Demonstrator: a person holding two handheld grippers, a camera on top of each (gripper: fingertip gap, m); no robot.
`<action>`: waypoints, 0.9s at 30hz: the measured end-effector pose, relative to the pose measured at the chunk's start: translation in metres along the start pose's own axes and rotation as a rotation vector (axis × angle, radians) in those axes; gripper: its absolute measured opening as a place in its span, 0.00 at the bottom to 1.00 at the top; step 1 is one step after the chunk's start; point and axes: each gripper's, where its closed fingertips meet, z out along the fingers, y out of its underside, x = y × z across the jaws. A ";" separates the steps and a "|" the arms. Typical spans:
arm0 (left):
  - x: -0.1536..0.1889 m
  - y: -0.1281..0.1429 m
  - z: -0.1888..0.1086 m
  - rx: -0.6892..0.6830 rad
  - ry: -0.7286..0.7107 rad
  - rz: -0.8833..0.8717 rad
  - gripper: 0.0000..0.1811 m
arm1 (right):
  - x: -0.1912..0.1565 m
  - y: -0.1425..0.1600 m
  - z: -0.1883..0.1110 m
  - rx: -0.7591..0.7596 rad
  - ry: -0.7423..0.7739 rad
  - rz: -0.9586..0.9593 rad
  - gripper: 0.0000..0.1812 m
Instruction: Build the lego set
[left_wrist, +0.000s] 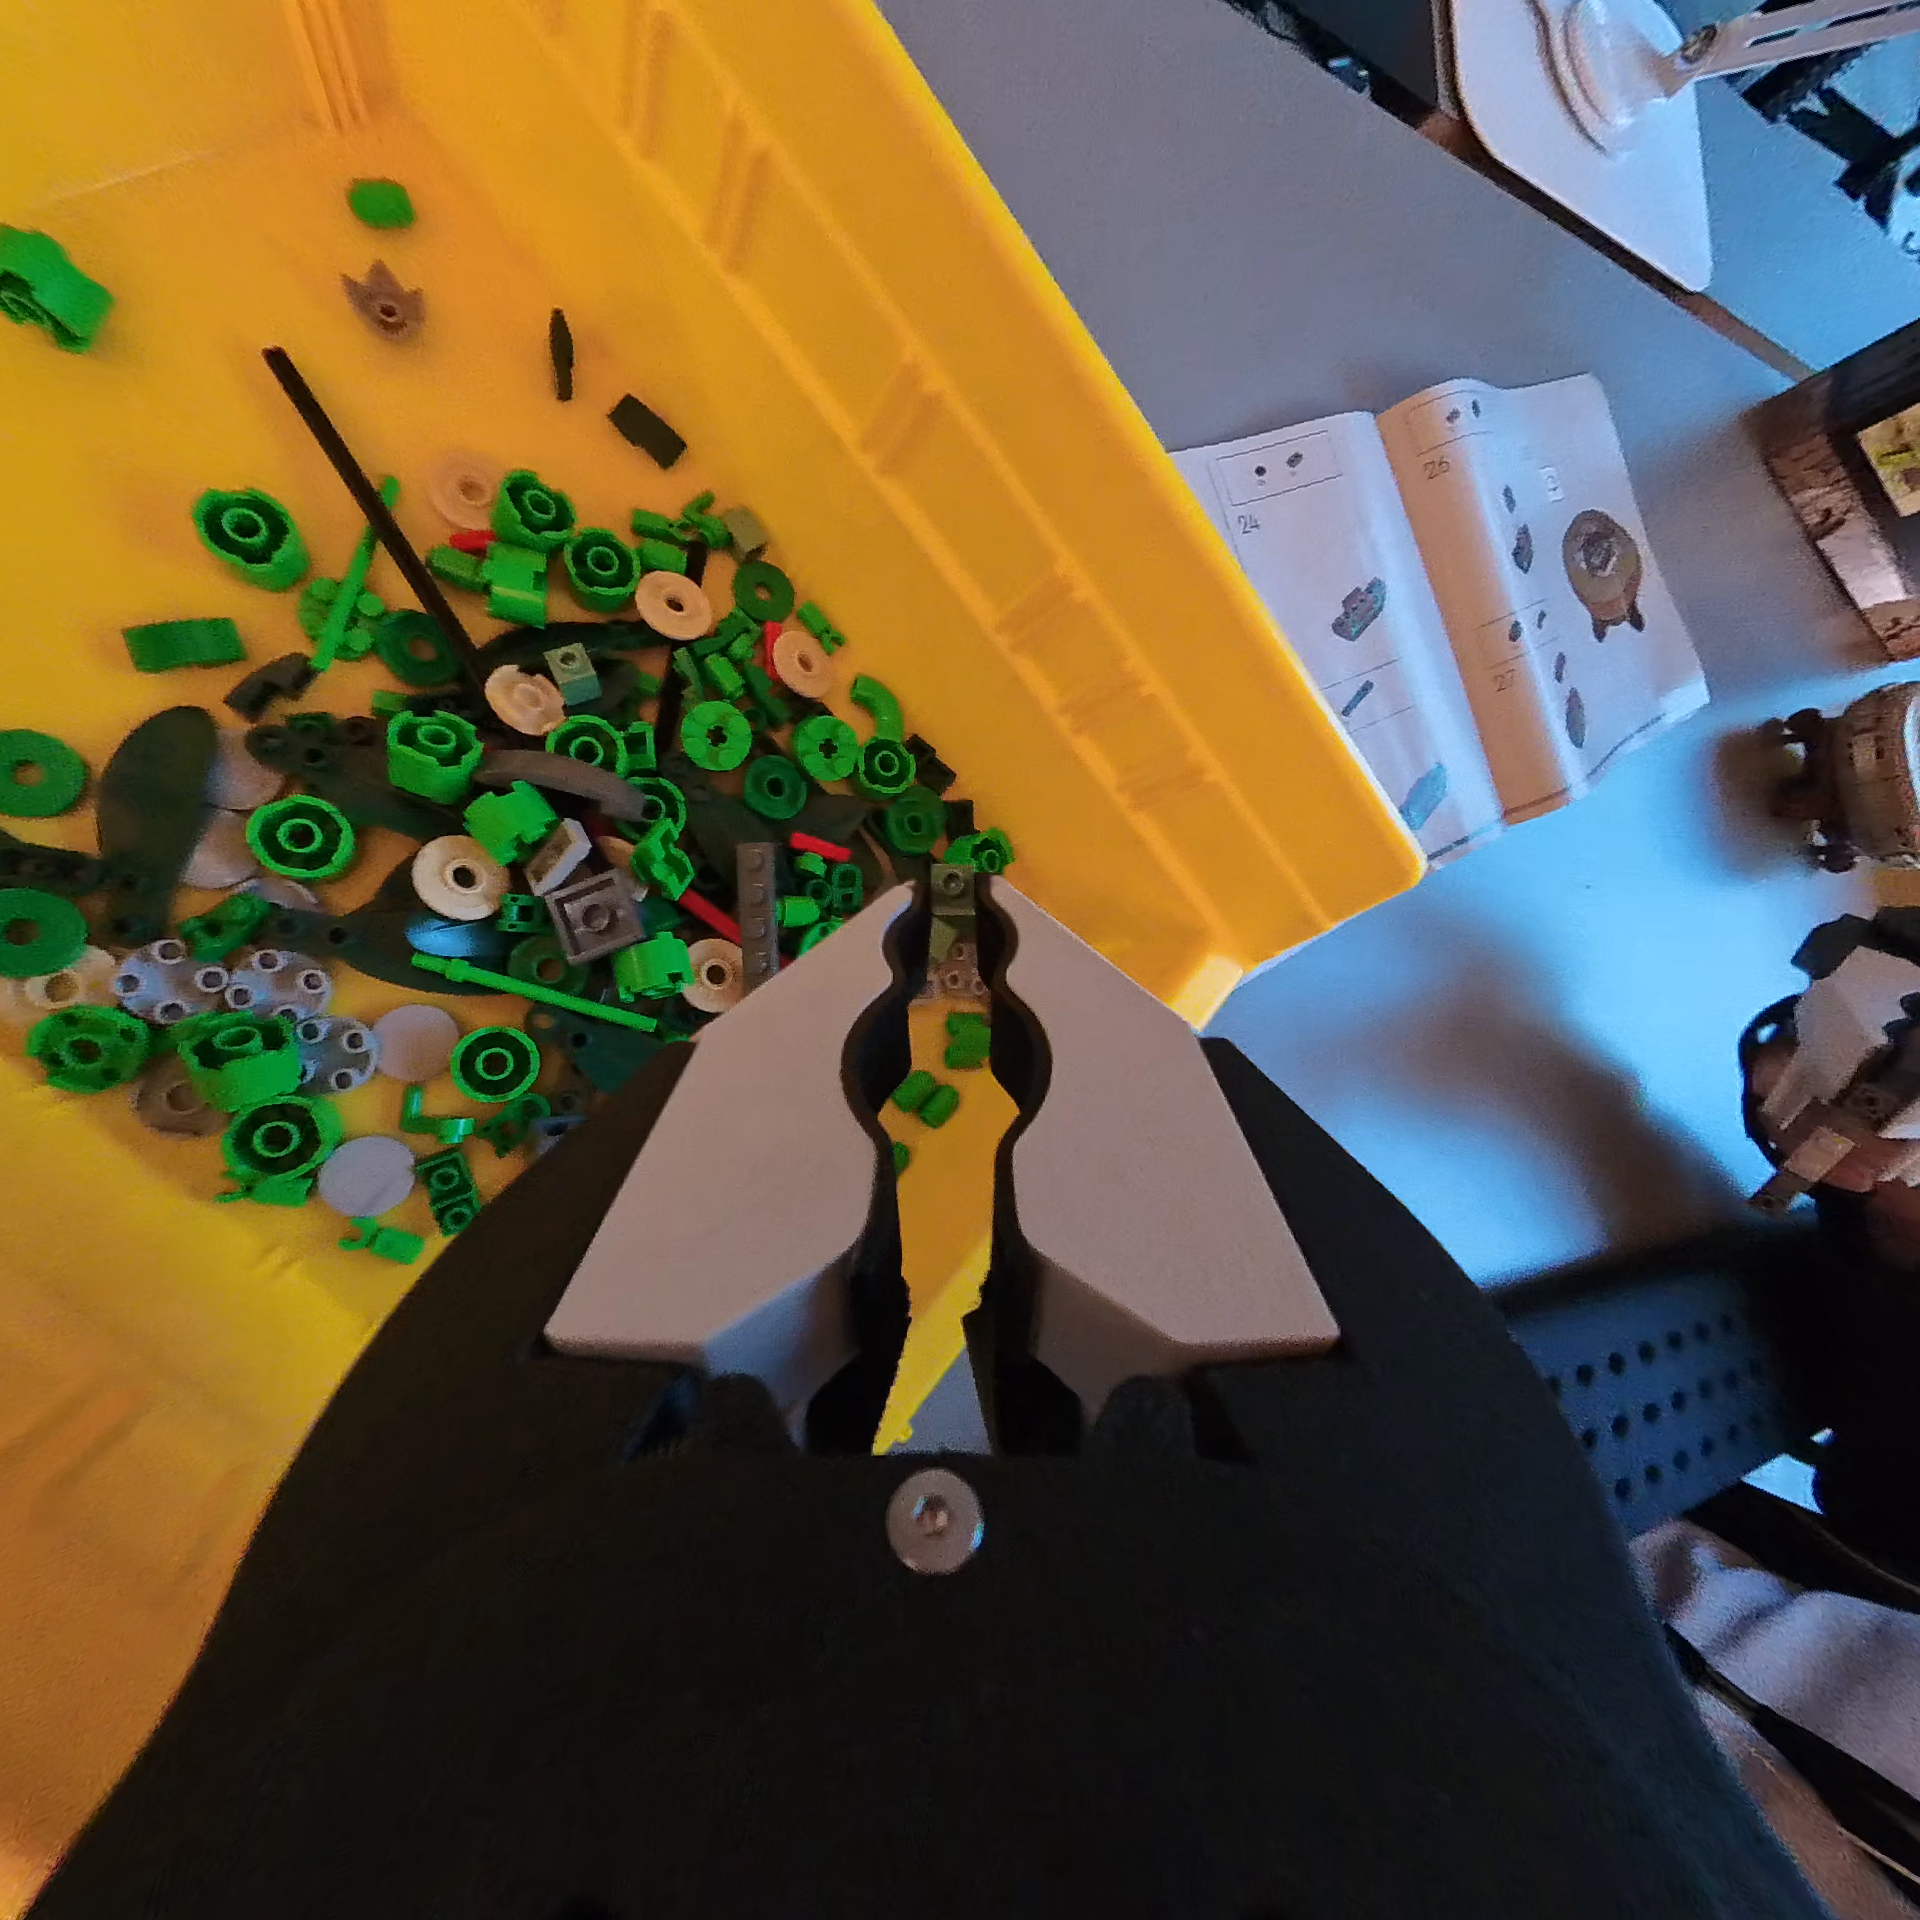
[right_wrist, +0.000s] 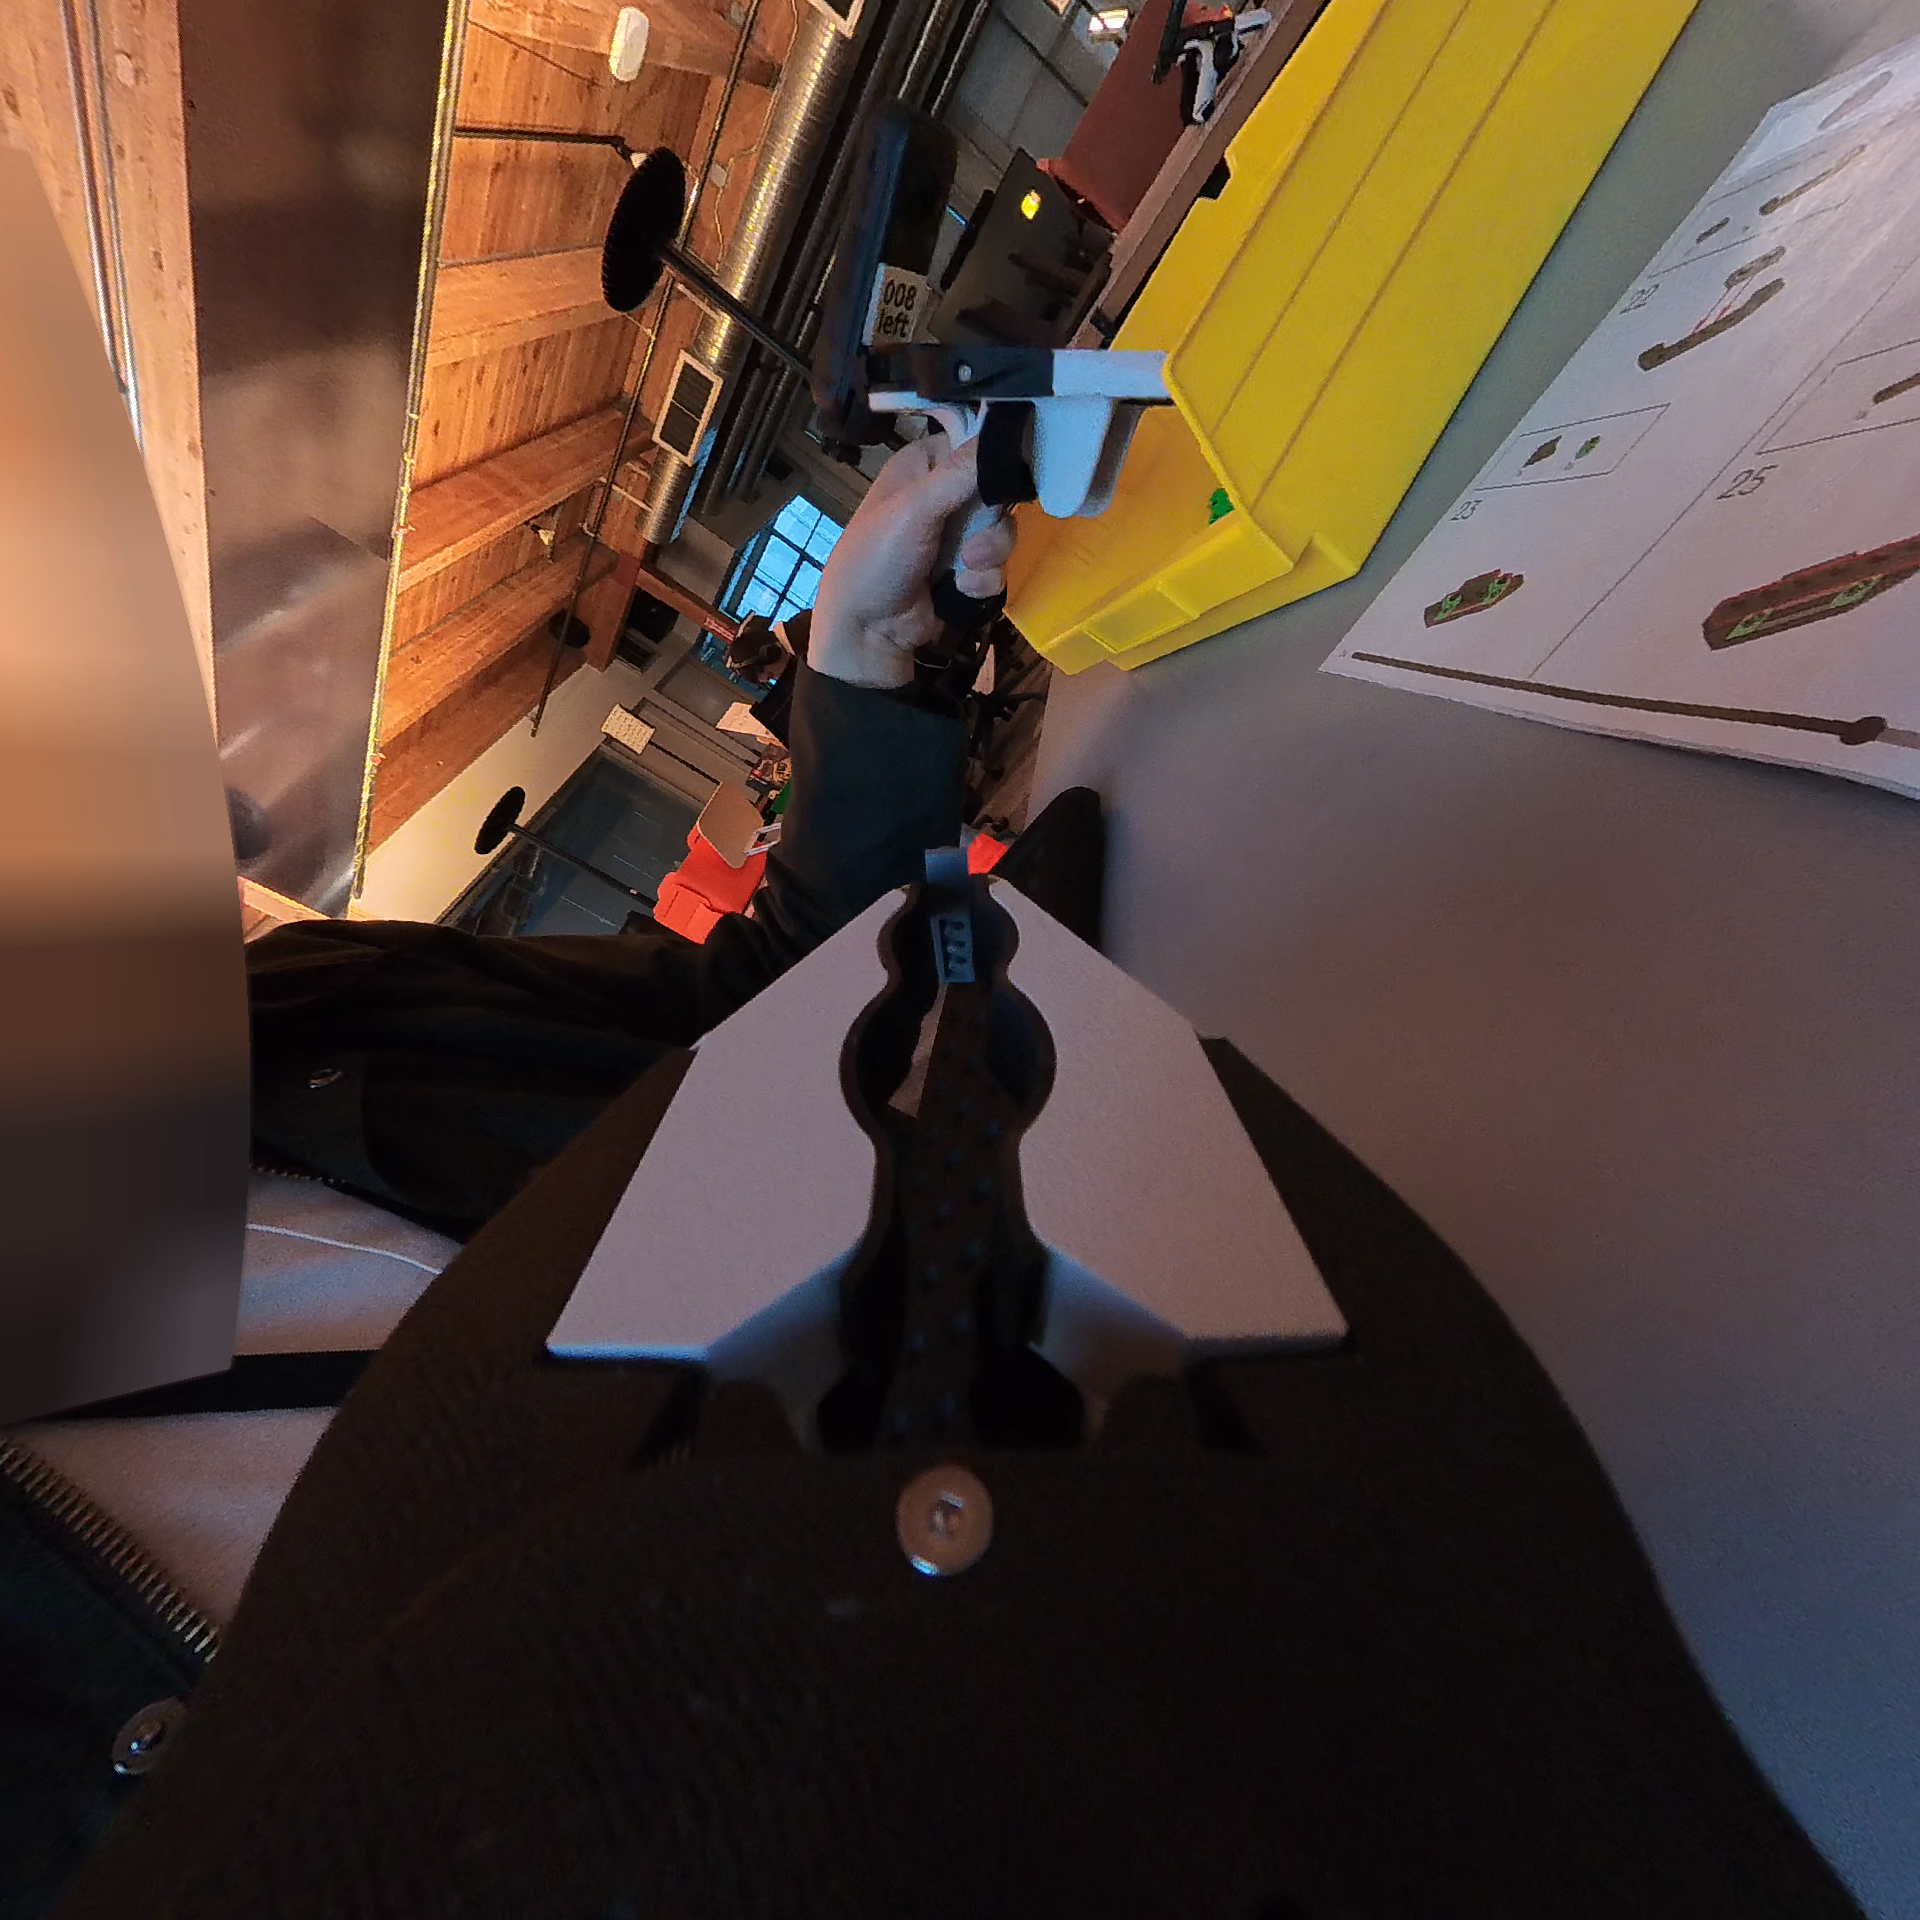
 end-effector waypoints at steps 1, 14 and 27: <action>0.003 0.000 0.000 0.000 0.016 -0.003 0.03 | 0.000 0.000 0.000 -0.001 0.000 0.001 0.03; 0.026 -0.014 -0.011 0.107 0.131 0.007 0.14 | -0.001 0.001 0.001 -0.005 -0.002 -0.004 0.03; 0.252 0.100 0.021 -0.056 0.841 0.323 0.10 | -0.003 0.001 0.003 0.001 -0.023 0.000 0.03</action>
